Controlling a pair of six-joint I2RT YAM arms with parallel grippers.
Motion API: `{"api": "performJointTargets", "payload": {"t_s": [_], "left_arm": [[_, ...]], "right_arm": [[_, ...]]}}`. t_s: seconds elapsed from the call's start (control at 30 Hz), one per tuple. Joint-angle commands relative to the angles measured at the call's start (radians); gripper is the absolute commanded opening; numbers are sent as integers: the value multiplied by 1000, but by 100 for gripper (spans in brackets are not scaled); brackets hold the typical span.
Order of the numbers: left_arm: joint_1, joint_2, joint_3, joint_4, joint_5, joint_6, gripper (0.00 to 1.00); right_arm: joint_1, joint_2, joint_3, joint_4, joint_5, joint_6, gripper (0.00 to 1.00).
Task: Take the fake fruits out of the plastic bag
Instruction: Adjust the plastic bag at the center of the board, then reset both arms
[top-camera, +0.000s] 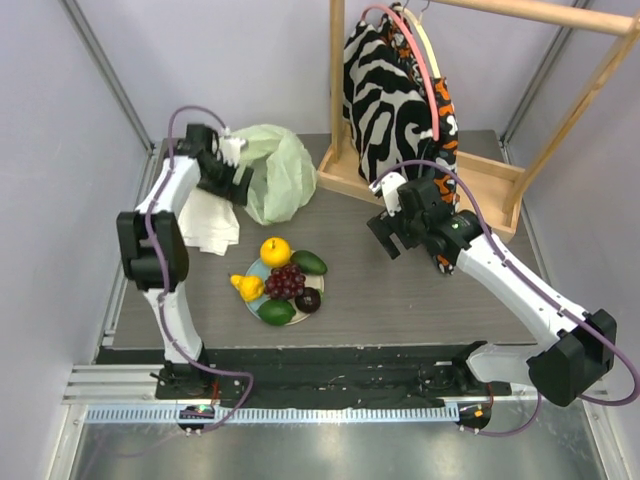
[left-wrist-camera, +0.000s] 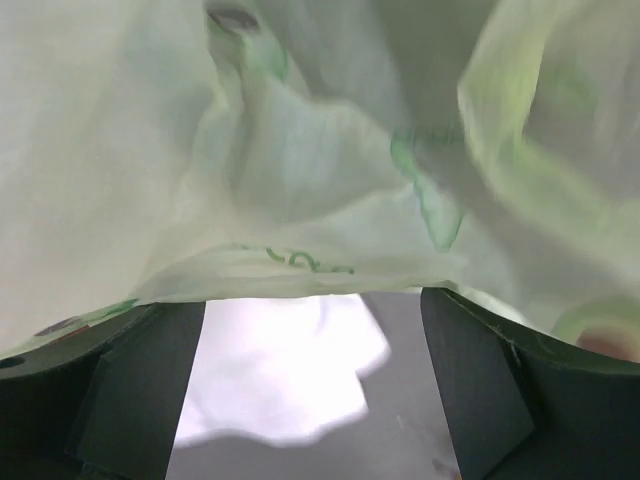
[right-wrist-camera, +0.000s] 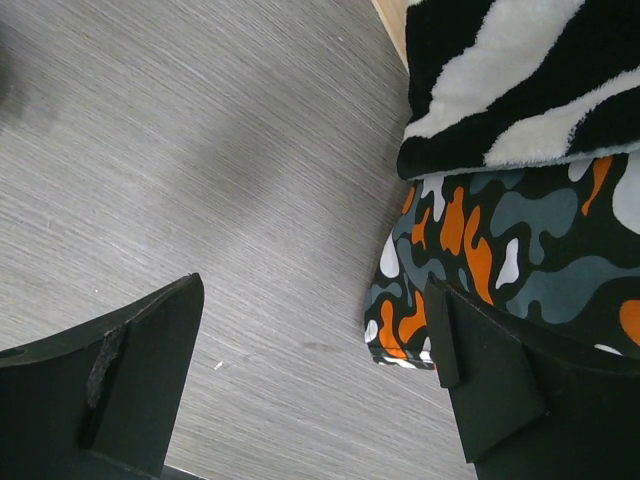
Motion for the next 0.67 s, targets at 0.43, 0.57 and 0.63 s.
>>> {"api": "performJointTargets", "payload": {"t_s": [0.43, 0.57, 0.63], "left_arm": [[19, -574, -217, 135, -112, -219, 100], [19, -806, -395, 205, -166, -311, 100], [19, -942, -504, 288, -212, -345, 100]], "right_arm": [[-10, 58, 7, 91, 22, 9, 100], [-10, 91, 17, 103, 7, -6, 100], [-11, 95, 17, 112, -3, -2, 100]]}}
